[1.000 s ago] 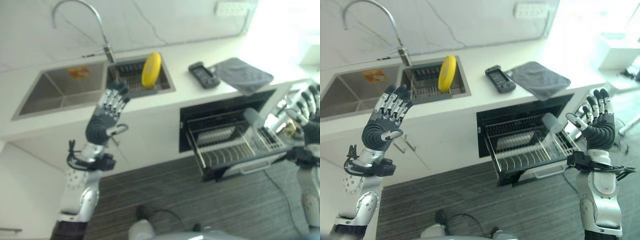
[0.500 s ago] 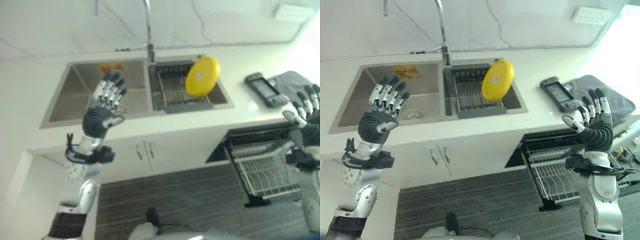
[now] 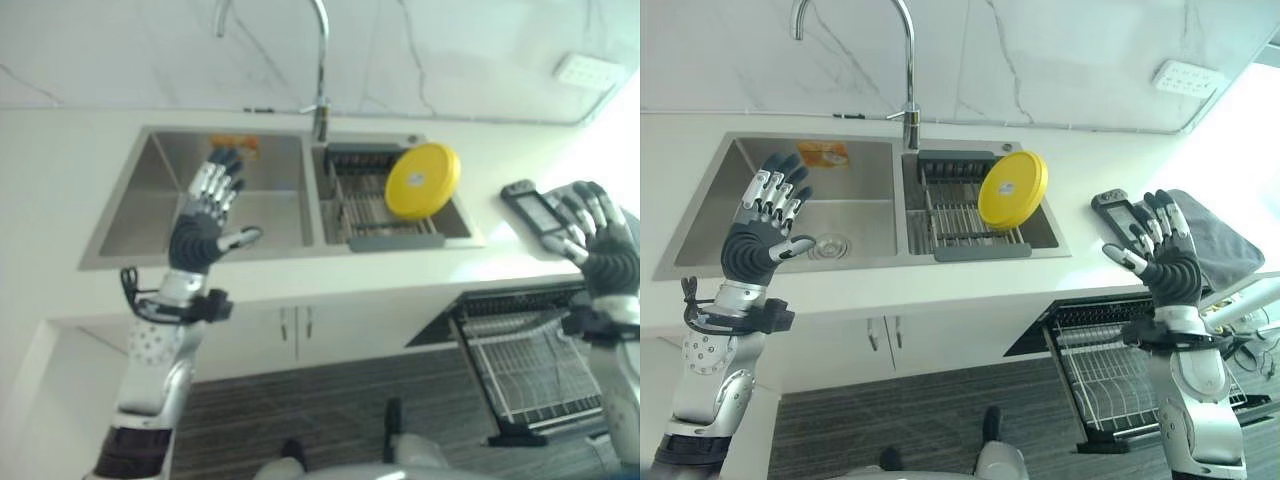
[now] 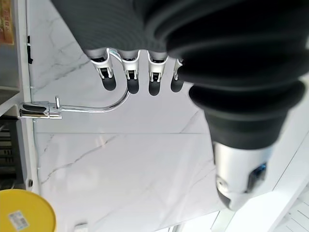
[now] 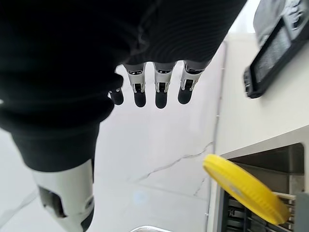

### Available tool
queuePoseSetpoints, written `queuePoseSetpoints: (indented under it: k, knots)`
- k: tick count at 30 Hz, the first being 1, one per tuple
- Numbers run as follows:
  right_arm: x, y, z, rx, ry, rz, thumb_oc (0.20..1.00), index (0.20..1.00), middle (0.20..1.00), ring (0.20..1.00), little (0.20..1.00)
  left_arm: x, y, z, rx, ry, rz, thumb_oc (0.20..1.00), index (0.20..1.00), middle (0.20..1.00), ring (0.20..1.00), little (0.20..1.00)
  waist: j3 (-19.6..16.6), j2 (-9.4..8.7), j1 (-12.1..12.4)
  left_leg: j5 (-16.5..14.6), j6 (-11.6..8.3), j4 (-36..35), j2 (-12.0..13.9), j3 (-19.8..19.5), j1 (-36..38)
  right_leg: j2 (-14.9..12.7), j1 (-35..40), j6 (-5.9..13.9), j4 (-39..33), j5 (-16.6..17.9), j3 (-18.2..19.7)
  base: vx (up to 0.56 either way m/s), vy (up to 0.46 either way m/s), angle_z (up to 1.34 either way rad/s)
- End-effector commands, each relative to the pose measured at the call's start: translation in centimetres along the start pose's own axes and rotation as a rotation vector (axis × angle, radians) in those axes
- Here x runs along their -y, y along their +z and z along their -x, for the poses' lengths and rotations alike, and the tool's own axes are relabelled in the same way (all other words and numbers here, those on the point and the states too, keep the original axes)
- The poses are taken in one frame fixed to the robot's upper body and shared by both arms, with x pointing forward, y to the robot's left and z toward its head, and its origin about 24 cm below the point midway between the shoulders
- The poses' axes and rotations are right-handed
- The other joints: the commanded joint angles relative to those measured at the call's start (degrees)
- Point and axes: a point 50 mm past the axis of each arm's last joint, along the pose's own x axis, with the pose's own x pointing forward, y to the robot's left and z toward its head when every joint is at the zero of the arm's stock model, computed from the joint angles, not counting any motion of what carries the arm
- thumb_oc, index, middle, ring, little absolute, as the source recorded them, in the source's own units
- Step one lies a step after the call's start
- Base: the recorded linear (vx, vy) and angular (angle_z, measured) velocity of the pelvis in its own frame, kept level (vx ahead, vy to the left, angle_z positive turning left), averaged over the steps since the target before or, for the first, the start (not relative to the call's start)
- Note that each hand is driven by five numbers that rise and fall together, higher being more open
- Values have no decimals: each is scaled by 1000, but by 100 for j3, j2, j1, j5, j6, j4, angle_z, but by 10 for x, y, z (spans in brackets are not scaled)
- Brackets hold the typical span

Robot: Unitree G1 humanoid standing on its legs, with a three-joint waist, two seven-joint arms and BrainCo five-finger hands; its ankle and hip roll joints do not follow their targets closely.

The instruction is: Place the dishes in the dishwasher.

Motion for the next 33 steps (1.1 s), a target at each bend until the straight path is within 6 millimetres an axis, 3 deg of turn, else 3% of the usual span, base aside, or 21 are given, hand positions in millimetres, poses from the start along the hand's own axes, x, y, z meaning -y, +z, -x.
queuePoseSetpoints:
  k: [1,6,10,17,18,19,23,26,33]
  knots:
    - [4,24,-13,138,-30,32,1000,1000,1000,1000,1000,2,27,-6,140,-41,-51,1000,1000,1000,1000,1000,-10,196,-22,-329,-257,32,-22,-381,152,159,171,-17,401,157,-93,219,-158,39]
    - [0,23,-15,129,-54,54,1000,1000,1000,1000,1000,-1,27,-3,121,-30,-38,1000,1000,1000,1000,1000,-86,246,17,-416,-303,32,93,-325,292,209,395,-20,272,23,-212,239,-306,25]
    - [-3,15,-17,44,-31,92,1000,1000,1000,1000,1000,0,28,-1,130,-27,-24,1000,1000,1000,1000,1000,-184,317,-86,-370,-419,32,293,-164,416,428,597,-114,113,-207,-133,208,-278,-5]
    - [-6,16,-19,13,95,108,1000,1000,1000,1000,1000,3,20,2,101,-39,9,1000,1000,1000,1000,1000,-303,400,-223,-36,-778,348,656,67,438,731,819,-405,57,-411,-162,127,-235,10]
    - [-7,17,-19,21,118,107,1000,1000,1000,1000,1000,4,20,3,101,-42,12,1000,1000,1000,1000,1000,-293,414,-198,59,-824,615,648,-40,329,776,857,-454,52,-438,-135,99,-93,24]
    - [-12,24,-22,75,159,47,1000,1000,1000,1000,1000,6,18,6,100,-45,23,1000,1000,1000,1000,1000,-264,405,-69,-7,-772,638,445,-320,20,790,935,-454,32,-455,-131,74,-8,23]
    - [-16,17,-27,49,155,-30,1000,1000,1000,1000,1000,7,16,5,110,-54,19,1000,1000,1000,1000,1000,-186,443,67,265,-797,100,461,-281,-135,729,1020,-390,31,-527,-234,36,129,15]
    - [-17,15,-27,51,158,-110,1000,1000,1000,1000,1000,6,12,3,91,-33,-5,1000,1000,1000,1000,1000,-207,415,107,170,-685,32,363,-459,-194,645,1044,-368,42,-552,-339,-18,163,-7]
    - [-25,13,-35,50,171,-123,1000,1000,1000,1000,1000,7,10,-8,85,-49,-35,1000,1000,1000,1000,1000,-308,347,142,-23,-581,32,307,-381,-53,507,1054,-247,133,-574,-521,9,91,-3]
